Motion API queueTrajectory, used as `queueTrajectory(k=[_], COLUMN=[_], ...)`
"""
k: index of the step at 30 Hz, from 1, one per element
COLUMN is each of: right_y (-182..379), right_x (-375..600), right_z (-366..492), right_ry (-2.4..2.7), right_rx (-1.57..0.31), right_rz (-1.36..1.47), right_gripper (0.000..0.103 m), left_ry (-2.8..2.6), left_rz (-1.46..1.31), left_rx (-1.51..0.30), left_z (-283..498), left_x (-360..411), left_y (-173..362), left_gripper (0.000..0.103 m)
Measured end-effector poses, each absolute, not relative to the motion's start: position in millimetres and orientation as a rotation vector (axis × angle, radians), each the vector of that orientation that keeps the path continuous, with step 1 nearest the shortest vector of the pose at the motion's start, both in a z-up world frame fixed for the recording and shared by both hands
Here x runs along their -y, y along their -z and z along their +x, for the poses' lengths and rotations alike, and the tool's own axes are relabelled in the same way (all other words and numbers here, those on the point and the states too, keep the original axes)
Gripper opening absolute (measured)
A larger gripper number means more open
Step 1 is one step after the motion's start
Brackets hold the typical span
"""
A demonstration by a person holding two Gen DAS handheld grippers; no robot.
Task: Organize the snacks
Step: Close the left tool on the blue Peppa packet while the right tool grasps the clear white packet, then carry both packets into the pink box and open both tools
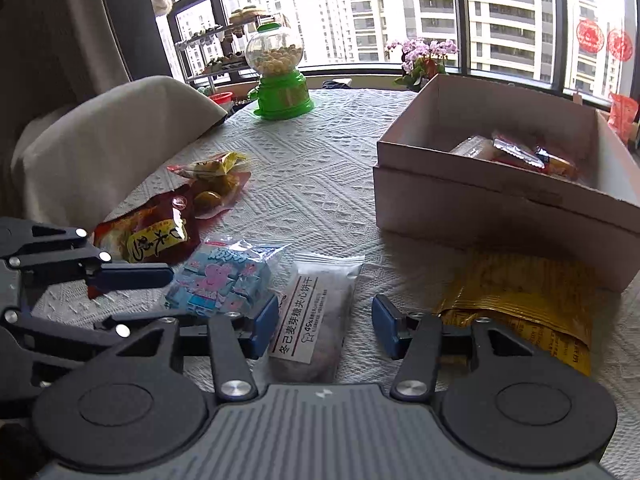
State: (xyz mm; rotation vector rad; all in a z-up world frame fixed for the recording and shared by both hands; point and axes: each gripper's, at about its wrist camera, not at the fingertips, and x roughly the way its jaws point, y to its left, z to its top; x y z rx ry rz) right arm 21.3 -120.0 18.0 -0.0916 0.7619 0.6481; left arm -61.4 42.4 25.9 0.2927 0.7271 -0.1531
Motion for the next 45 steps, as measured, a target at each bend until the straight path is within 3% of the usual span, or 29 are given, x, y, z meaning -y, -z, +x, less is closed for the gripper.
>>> queueTrajectory(k=[6, 10, 13, 16, 18, 24, 28, 36, 39, 41, 45], right_y=[-14, -12, -13, -11, -9, -3, -2, -1, -1, -1, -1], right_x=[149, 168, 179, 188, 190, 180, 180, 182, 182, 182, 182], right_z=[-3, -15, -21, -25, -26, -34, -35, -36, -35, -34, -27], right_ry=[-0.596, -0.580, -0.566, -0.543, -0.538, -0.528, -0.519, -0.509, -0.511, -0.518, -0.564], right_rx=[-0.729, -0.709, -0.701, -0.693, -0.686, -0.637, -0.626, -0.628, -0.633, -0.639, -0.683], right_rz=[-0.125, -0.108, -0.101, -0.100, -0.104, -0.155, -0.152, -0.145, -0.139, -0.138, -0.119], right_gripper=[0.047, 0.047, 0.049, 0.053, 0.056, 0.070, 0.071, 0.076, 0.076, 0.080, 0.097], left_ry=[0.129, 0.172, 0.219, 0.247, 0.275, 0.116, 0.084, 0.133, 0.133, 0.135, 0.159], left_rz=[-0.022, 0.106, 0.222, 0.297, 0.285, 0.199, -0.052, -0.070, 0.041, 0.088, 0.085], left_rx=[-0.721, -0.690, -0.767, -0.736, -0.740, -0.724, -0.779, -0.786, -0.800, -0.789, -0.781], left_z=[-44, -34, -25, -26, -27, -34, -20, 10, 8, 3, 0], left_x=[-71, -33, -1, 16, 19, -14, -53, -33, -19, -14, -18], left_y=[-38, -42, -26, -18, -16, -21, -23, -13, -9, -7, -7], left_gripper=[0.035, 0.034, 0.035, 0.048, 0.062, 0.059, 0.057, 0.072, 0.073, 0.074, 0.074])
